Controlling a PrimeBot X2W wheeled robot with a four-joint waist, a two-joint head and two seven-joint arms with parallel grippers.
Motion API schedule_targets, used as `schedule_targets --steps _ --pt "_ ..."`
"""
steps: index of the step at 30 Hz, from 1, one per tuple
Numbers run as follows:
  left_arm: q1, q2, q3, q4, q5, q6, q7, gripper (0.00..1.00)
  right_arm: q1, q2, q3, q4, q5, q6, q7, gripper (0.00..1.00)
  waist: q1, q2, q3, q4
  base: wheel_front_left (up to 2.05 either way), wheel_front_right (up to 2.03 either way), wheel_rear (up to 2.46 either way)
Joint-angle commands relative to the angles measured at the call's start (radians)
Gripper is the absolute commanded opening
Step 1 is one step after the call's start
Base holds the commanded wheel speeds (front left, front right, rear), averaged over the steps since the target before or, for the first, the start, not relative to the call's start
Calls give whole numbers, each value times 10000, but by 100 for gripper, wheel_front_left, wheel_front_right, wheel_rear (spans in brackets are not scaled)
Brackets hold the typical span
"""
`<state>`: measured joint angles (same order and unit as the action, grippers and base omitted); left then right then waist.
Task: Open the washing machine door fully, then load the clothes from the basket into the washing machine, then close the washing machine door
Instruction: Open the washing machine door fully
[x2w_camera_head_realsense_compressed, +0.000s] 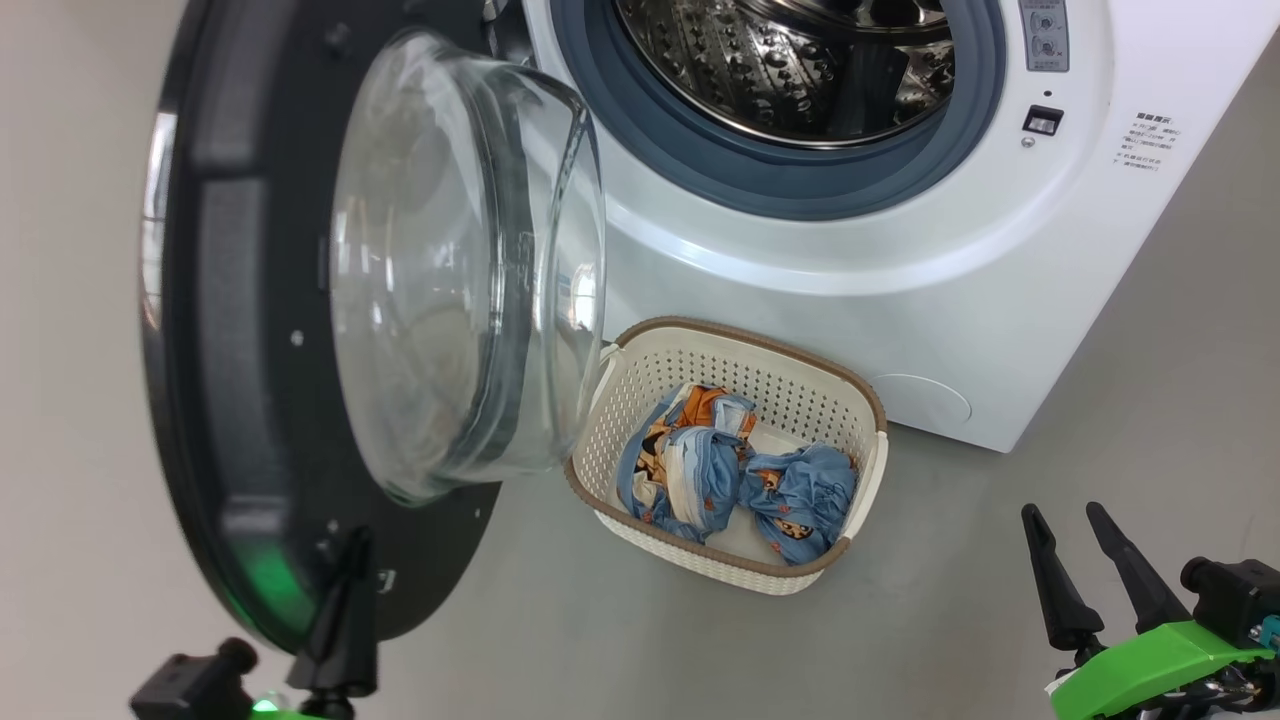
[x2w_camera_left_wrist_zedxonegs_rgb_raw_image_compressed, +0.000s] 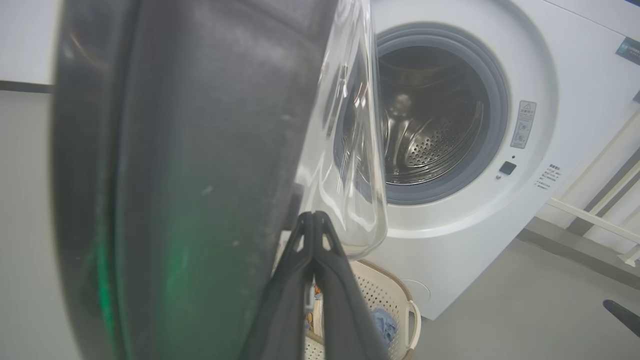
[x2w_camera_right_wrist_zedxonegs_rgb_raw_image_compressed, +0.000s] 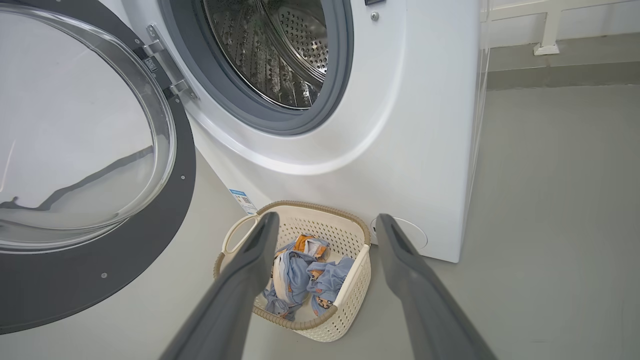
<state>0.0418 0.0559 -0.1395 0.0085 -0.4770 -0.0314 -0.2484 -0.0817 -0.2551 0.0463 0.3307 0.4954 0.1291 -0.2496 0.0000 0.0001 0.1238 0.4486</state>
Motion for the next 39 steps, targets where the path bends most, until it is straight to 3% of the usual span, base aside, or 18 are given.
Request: schedule_targets --steps 1,10,39 --pt "-309 259 590 -197 96 138 -133 0 -144 -120 223 -201 -22 16 -122 100 0 -1 10 5 0 0 0" --pt "-618 530 1671 104 366 296 -133 0 -114 -131 246 -181 -31 16 -122 100 0 -1 -36 -2 0 0 0" --pt "-3077 788 4740 2741 1471 -119 -134 0 -218 -495 245 -219 -698 16 -122 100 0 -1 454 -194 0 0 0"
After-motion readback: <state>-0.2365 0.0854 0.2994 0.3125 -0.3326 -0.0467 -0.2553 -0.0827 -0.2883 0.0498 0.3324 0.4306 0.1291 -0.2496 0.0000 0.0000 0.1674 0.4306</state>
